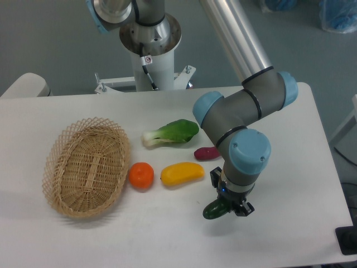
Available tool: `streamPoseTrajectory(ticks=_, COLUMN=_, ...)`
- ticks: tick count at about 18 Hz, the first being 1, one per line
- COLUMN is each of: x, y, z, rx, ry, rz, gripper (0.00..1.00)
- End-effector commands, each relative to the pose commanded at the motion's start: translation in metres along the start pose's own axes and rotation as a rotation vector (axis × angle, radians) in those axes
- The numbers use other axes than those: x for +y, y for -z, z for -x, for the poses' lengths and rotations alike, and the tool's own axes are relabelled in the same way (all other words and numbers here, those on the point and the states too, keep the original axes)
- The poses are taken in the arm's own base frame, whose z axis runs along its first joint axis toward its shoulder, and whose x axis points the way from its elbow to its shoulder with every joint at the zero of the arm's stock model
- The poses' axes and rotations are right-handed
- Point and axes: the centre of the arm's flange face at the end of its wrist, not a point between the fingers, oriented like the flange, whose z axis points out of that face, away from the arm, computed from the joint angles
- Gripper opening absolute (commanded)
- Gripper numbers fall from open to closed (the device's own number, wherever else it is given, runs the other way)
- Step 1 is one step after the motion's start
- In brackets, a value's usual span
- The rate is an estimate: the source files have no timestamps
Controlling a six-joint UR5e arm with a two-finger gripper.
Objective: Place the cucumber on the table
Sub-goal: 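Lower the held green cucumber toward the table with the gripper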
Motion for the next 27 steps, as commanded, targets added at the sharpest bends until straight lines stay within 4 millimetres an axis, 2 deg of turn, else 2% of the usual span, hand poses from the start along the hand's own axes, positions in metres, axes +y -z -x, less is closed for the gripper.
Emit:
streamPoseTrajectory(ticks=8, x=0.002, y=0.001, z=-0.003, rx=0.005, ry=0.002, rz=0.013, gripper=0.2)
streamPoseTrajectory(ticks=14, x=0.032, y=0.004, z=-0.012, rx=0.022, ry=0.038, rz=0.077, gripper=0.2)
streamPoseTrajectory(ticks=19, x=0.044, y=-0.001, z=-0.028, rx=0.05, ry=0.058, rz=0.08, gripper=0.19)
streamPoseTrajectory(ticks=23, x=0.045, y=-0.023, z=-0.046, rx=0.093, ry=0.082, rz=0.085, gripper=0.19)
streamPoseTrajectory(ticks=27, x=0.046, y=-0.031, z=-0.049, rx=0.111, ry=0.105, rz=0.086, gripper=0.19)
